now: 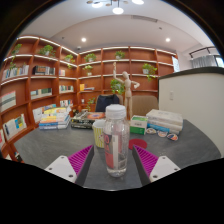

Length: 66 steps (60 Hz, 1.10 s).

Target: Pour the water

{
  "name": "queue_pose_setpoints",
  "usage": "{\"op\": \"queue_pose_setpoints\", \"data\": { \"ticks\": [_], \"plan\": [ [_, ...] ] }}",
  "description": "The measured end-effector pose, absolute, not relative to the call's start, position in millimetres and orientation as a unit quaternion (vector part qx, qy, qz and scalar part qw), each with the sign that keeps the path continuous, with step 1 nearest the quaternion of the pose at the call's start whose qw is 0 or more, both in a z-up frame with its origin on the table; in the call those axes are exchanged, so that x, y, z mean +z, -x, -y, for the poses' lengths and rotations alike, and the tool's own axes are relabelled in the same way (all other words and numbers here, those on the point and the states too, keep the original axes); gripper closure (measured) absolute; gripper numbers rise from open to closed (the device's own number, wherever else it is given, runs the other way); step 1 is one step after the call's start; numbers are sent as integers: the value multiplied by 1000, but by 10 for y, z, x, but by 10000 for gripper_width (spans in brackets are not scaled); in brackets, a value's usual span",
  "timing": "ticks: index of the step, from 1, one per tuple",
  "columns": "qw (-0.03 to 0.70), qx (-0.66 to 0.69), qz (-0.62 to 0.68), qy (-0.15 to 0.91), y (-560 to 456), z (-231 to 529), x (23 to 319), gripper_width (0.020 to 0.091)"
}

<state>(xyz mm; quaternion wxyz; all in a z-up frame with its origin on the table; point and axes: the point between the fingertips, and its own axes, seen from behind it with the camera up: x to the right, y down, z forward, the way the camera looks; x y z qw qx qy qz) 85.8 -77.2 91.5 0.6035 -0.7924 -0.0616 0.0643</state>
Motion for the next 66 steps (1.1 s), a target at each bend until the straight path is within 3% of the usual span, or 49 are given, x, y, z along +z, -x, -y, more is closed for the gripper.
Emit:
{"op": "queue_pose_setpoints", "data": {
  "ticks": [5, 14, 17, 19, 25, 34, 53, 66],
  "plan": [
    [615, 57, 62, 784, -790, 559, 948, 298],
    [639, 31, 55, 766, -781, 299, 957, 393],
    [646, 19, 53, 761, -820, 243, 950, 480],
    [650, 8, 49, 758, -862, 210, 949, 578],
    [655, 10, 47, 754, -851, 186, 964, 617],
    [662, 3, 43, 748, -868, 157, 976, 762],
    [655, -6, 60, 753, -911, 151, 1000, 762],
    [628, -203, 201, 724, -1460, -157, 1290, 760]
  ]
}}
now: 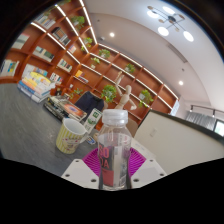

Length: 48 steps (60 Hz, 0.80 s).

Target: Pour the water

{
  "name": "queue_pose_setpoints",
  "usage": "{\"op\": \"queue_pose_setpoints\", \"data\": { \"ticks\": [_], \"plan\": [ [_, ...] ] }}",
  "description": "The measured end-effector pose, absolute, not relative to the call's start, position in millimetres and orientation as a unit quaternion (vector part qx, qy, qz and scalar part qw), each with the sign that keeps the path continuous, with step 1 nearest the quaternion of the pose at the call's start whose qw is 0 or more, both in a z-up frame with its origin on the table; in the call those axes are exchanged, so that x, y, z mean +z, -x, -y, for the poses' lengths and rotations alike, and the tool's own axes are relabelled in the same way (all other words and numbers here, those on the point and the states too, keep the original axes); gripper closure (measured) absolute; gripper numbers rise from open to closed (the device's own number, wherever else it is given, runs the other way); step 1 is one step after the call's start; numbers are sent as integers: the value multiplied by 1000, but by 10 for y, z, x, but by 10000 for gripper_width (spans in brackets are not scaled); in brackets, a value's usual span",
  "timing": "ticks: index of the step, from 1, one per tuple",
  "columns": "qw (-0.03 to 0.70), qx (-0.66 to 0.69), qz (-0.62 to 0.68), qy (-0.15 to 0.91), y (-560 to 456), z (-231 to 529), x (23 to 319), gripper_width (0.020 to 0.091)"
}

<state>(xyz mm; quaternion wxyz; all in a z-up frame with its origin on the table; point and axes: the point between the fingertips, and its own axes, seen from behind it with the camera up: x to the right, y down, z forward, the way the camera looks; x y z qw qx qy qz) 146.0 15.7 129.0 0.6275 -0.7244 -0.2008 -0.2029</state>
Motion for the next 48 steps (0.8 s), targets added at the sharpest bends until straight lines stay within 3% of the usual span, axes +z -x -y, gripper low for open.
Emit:
{"op": "queue_pose_setpoints", "data": {
  "ticks": [23, 37, 48],
  "plan": [
    [460, -521, 525, 491, -1306, -1042, 1590, 762],
    [346, -640, 614, 307, -1069, -1317, 1681, 762],
    [336, -642, 614, 313, -1085, -1413, 1618, 759]
  ]
}}
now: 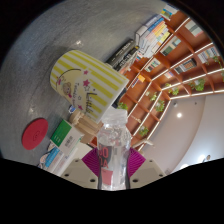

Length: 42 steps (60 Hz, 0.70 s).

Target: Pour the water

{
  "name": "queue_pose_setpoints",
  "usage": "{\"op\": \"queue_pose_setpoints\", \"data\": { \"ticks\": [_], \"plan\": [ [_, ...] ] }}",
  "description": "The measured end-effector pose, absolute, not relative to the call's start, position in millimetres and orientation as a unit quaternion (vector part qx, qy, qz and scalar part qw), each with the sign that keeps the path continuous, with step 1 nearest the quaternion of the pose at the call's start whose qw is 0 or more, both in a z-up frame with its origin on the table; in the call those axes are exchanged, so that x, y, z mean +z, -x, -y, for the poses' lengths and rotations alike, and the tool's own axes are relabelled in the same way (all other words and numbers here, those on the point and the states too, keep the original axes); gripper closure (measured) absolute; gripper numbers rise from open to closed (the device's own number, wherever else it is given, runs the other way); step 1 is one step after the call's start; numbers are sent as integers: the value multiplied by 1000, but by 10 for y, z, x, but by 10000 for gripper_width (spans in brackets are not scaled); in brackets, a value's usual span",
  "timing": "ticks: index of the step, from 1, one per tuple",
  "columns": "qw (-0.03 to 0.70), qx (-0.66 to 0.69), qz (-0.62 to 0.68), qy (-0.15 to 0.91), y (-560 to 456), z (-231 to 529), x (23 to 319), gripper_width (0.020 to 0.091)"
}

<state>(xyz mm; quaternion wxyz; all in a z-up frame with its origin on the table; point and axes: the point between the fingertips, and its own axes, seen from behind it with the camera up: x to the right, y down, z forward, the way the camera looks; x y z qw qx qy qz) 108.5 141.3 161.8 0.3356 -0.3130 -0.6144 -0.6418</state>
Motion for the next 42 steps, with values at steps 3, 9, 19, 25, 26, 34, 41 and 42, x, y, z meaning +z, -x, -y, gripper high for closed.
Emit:
{"op": "queue_pose_setpoints", "data": {
  "ticks": [3, 9, 19, 25, 26, 34, 41, 42],
  "plan": [
    [345, -639, 609, 319, -1093, -1404, 1632, 759],
    [384, -612, 589, 362, -1134, -1331, 1677, 760],
    [509, -441, 463, 576, -1353, -1072, 1668, 759],
    [577, -263, 330, 699, -1431, -1007, 1572, 758],
    [586, -229, 306, 714, -1434, -1004, 1563, 759],
    [610, 3, 148, 778, -1352, -987, 1370, 758],
    [618, 80, 96, 776, -1485, -1124, 1228, 760],
    [618, 84, 92, 776, -1478, -1145, 1197, 760]
  ]
}}
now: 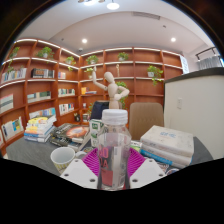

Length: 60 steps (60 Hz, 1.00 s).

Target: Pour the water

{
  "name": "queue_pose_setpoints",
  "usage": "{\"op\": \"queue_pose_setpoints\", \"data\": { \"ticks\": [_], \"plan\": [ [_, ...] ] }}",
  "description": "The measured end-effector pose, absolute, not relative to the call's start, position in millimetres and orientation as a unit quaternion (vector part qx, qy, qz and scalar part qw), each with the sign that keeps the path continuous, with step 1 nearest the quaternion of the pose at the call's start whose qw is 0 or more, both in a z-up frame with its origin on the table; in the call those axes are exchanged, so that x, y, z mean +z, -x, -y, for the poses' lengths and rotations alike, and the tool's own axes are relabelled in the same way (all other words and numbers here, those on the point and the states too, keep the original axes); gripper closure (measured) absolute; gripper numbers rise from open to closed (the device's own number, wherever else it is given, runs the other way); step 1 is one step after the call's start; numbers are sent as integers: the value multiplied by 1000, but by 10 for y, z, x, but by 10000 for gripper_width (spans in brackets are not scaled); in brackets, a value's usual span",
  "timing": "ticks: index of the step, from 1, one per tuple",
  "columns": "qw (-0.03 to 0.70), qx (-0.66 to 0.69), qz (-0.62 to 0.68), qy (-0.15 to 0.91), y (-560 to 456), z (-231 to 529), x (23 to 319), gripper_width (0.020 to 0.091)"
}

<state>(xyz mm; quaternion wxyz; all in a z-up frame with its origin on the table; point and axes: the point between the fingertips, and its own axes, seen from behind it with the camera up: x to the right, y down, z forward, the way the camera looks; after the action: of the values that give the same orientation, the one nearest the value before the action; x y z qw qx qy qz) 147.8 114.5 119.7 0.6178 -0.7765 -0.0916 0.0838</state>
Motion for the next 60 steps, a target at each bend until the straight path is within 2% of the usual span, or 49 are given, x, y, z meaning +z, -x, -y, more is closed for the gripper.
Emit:
{"op": "queue_pose_setpoints", "data": {
  "ticks": [11, 22, 33, 40, 42, 52, 60],
  "plan": [
    [629, 92, 97, 766, -1476, -1232, 960, 747],
    [651, 75, 114, 747, -1464, -1187, 985, 749],
    [638, 66, 102, 760, -1473, -1167, 947, 584],
    [627, 57, 89, 772, -1489, -1053, 868, 370],
    [626, 57, 83, 773, -1493, -981, 859, 328],
    [611, 29, 30, 790, -1619, -455, 862, 315],
    [614, 10, -6, 789, -1657, 40, 1068, 305]
  ]
}}
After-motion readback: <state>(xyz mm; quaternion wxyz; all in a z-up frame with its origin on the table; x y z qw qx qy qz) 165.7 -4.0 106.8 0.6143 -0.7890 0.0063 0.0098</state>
